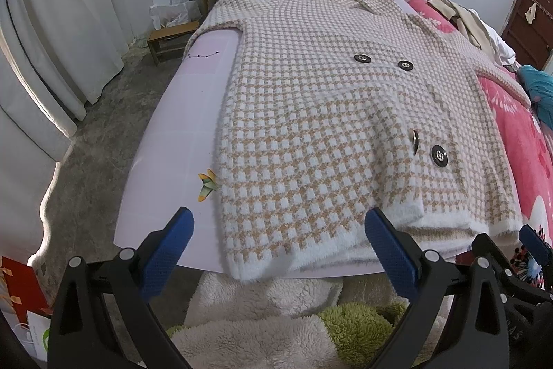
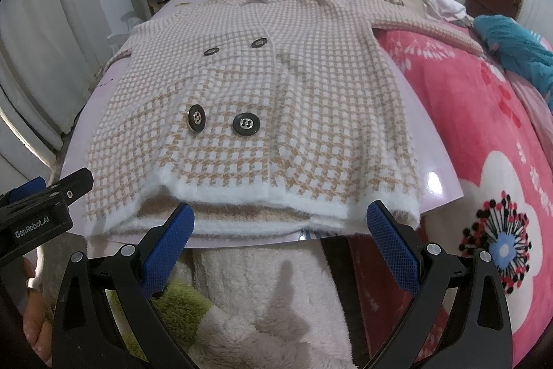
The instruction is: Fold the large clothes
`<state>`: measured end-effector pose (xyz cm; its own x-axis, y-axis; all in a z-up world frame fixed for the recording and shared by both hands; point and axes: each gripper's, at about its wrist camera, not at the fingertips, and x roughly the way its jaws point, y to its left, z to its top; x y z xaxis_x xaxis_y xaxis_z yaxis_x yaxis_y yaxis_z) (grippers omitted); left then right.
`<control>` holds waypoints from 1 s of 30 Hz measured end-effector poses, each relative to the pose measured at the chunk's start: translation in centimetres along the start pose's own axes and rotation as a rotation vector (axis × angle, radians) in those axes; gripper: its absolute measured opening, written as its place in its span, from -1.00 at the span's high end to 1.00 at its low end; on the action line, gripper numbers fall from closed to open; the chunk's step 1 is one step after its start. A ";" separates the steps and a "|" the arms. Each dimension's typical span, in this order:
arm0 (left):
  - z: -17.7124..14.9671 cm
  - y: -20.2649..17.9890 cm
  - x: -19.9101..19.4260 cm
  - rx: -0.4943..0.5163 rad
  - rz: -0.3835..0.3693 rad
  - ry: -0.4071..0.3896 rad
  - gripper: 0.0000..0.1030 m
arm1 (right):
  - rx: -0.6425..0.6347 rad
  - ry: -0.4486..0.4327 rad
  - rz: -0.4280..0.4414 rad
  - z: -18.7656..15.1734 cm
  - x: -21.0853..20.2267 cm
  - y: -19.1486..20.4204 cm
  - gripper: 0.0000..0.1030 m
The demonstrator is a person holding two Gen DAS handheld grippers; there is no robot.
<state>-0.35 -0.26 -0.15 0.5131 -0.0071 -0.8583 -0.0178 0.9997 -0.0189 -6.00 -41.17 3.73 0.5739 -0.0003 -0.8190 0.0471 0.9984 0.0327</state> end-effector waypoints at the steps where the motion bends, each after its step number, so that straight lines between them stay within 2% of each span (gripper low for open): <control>1: 0.0 0.0 0.0 0.001 0.001 0.000 -0.89 | 0.002 -0.001 0.000 0.0 0.0 0.0 -0.85; 30: 0.1 -0.3 0.2 0.013 -0.009 0.001 -0.89 | 0.025 0.006 0.004 -0.1 0.1 -0.6 -0.85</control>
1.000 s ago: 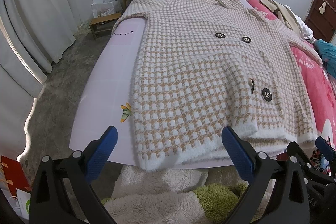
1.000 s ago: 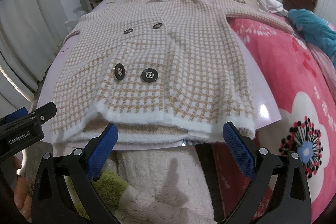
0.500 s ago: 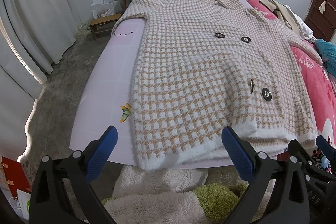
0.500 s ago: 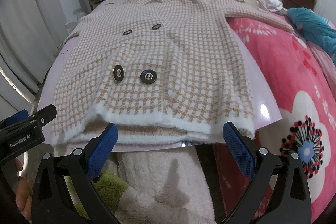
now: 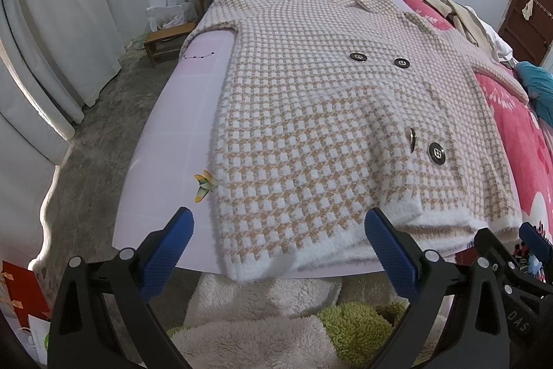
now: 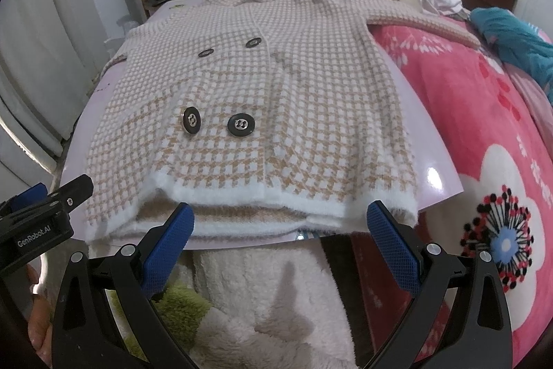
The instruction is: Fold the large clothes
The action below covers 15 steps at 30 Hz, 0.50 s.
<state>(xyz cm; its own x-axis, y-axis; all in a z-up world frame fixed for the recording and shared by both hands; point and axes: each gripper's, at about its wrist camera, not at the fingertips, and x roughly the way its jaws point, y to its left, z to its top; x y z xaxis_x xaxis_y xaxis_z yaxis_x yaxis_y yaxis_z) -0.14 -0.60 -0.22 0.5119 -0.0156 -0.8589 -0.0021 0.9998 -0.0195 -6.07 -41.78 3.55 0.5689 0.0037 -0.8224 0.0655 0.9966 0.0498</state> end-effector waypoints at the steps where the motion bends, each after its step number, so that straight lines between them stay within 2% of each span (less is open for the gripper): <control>1: 0.0 0.0 0.0 0.000 0.000 0.000 -0.89 | -0.001 -0.002 -0.002 0.0 0.0 0.0 -0.85; 15: 0.1 0.3 0.2 -0.012 -0.003 0.002 -0.89 | -0.014 0.000 -0.010 0.3 0.1 0.4 -0.85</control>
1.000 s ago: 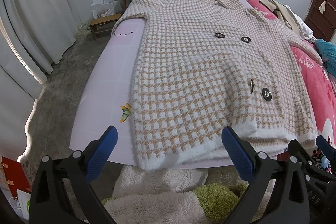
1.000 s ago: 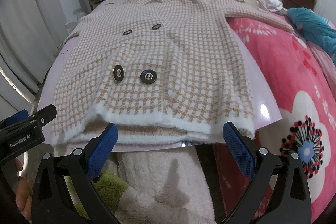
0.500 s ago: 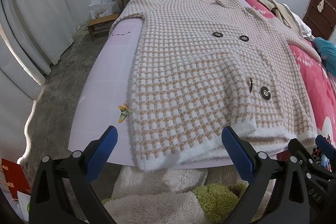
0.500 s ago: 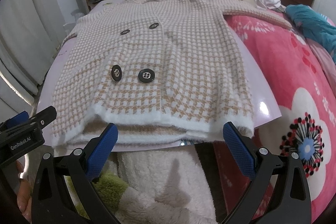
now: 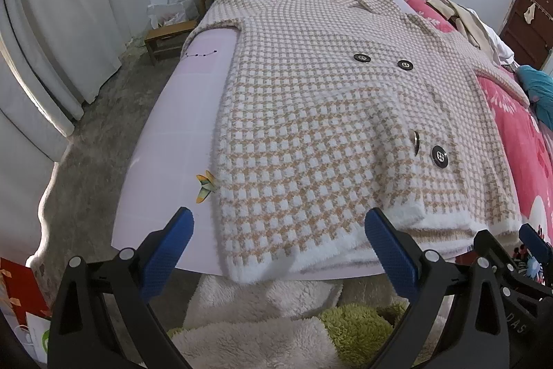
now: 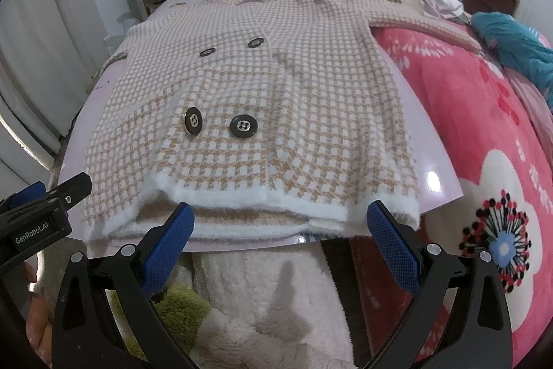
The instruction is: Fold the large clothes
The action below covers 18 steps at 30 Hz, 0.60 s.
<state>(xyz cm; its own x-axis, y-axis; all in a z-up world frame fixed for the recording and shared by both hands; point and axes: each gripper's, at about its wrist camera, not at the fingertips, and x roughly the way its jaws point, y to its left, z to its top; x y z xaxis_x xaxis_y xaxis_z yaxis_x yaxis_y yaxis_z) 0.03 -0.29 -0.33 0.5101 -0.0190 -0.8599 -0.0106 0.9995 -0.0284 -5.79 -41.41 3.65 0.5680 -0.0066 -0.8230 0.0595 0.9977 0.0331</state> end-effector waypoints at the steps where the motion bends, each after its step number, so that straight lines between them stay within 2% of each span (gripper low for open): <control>1: 0.0 0.0 0.0 0.000 0.000 -0.001 -0.89 | 0.000 -0.001 -0.002 0.0 0.0 0.0 -0.85; 18: 0.8 0.4 0.7 -0.011 -0.005 0.006 -0.89 | 0.005 -0.018 -0.013 1.0 0.0 0.3 -0.85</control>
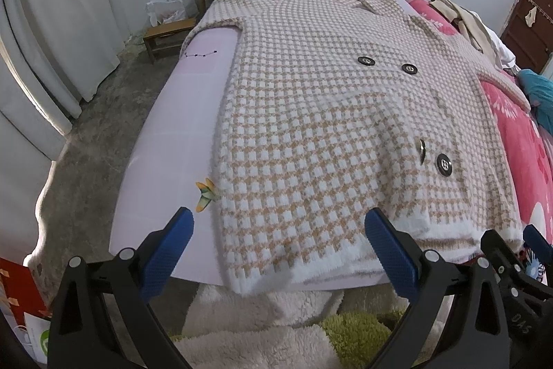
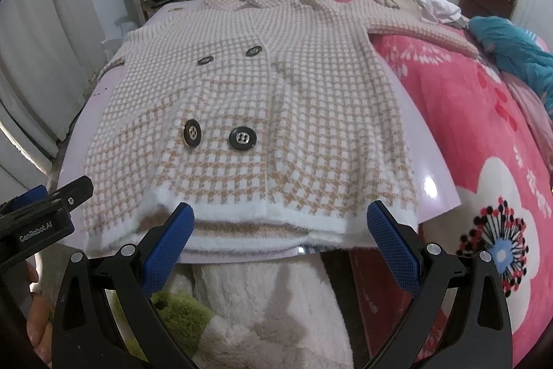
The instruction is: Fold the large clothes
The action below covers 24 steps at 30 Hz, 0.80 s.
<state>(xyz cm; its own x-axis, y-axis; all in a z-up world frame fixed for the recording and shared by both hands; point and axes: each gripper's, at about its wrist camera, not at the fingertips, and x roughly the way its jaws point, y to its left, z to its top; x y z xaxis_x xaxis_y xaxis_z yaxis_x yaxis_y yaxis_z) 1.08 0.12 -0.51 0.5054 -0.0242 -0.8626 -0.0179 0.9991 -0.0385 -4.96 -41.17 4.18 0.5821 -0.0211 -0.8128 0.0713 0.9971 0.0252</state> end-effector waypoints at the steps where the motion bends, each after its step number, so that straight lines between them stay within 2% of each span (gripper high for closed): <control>1: 0.2 0.1 0.2 -0.001 -0.003 0.001 -0.89 | 0.002 -0.004 0.000 0.2 0.0 0.1 -0.85; 8: 2.1 0.4 1.2 0.005 -0.010 -0.006 -0.89 | -0.010 -0.055 -0.013 2.0 0.0 0.7 -0.85; 17: 5.5 1.7 1.8 0.004 -0.013 -0.106 -0.89 | -0.057 -0.118 -0.036 5.0 1.0 1.3 -0.85; 24: 8.2 3.4 2.4 0.018 -0.132 -0.162 -0.89 | -0.062 -0.137 -0.018 7.8 2.7 2.0 -0.85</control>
<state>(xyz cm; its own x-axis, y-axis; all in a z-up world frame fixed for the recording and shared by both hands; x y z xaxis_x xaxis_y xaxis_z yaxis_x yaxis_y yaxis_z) 9.34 3.70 1.42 0.6342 -0.1504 -0.7584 0.0726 0.9882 -0.1352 3.07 -39.76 6.60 0.6865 -0.0449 -0.7257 0.0356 0.9990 -0.0281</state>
